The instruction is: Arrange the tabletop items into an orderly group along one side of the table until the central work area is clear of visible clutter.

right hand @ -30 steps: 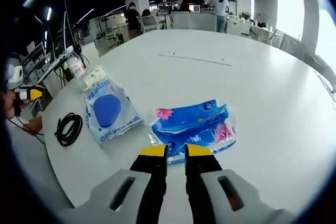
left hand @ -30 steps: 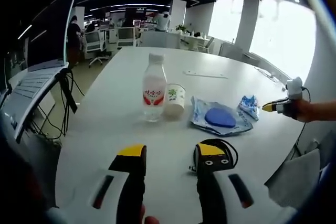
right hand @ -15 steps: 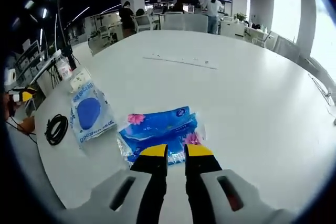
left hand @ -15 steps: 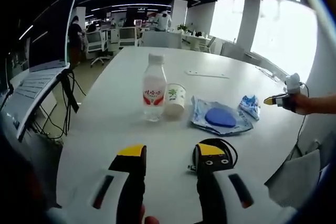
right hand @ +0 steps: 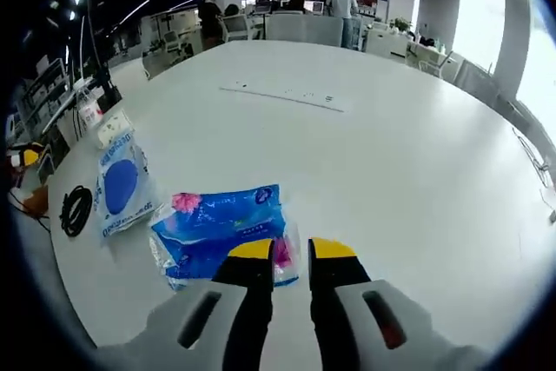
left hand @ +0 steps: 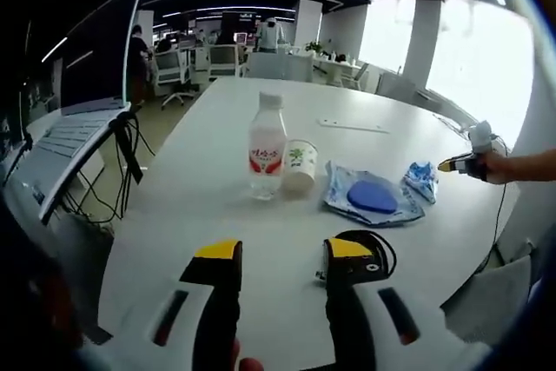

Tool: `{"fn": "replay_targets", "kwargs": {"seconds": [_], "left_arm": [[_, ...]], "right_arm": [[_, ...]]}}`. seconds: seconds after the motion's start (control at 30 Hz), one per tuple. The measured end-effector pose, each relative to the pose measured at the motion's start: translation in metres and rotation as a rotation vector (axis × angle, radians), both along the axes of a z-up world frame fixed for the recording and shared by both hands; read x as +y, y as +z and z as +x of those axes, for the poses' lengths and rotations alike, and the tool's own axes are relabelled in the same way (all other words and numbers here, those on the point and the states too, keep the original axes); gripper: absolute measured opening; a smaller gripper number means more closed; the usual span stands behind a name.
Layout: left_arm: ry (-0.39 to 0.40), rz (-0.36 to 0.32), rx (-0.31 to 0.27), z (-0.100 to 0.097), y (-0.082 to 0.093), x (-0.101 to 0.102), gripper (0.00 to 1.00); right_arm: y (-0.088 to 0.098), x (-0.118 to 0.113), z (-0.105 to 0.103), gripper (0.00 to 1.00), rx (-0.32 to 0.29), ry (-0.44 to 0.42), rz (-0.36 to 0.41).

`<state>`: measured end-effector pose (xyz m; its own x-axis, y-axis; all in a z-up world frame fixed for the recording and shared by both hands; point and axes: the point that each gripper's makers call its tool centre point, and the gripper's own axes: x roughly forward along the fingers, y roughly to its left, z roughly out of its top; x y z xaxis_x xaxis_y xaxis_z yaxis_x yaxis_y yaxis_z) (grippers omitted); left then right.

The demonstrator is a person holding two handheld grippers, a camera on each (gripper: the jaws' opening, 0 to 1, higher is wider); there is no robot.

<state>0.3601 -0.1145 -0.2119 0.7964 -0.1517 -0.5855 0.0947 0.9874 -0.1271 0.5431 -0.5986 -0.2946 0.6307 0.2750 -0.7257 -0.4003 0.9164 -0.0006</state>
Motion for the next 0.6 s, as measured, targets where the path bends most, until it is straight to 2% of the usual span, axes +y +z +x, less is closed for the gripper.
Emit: {"fn": "replay_targets", "kwargs": {"seconds": [0.27, 0.47, 0.6], "left_arm": [[0.032, 0.005, -0.004, -0.002, 0.003, 0.001, 0.37], [0.048, 0.007, -0.002, -0.004, 0.004, 0.002, 0.36], [0.051, 0.007, -0.003, -0.004, 0.004, 0.000, 0.36]], "right_arm": [[-0.015, 0.005, 0.008, 0.17, 0.047, 0.081, -0.041], [-0.012, 0.013, 0.005, 0.01, 0.045, 0.132, -0.070], [-0.010, 0.012, 0.002, 0.01, 0.051, 0.121, -0.084]]}}
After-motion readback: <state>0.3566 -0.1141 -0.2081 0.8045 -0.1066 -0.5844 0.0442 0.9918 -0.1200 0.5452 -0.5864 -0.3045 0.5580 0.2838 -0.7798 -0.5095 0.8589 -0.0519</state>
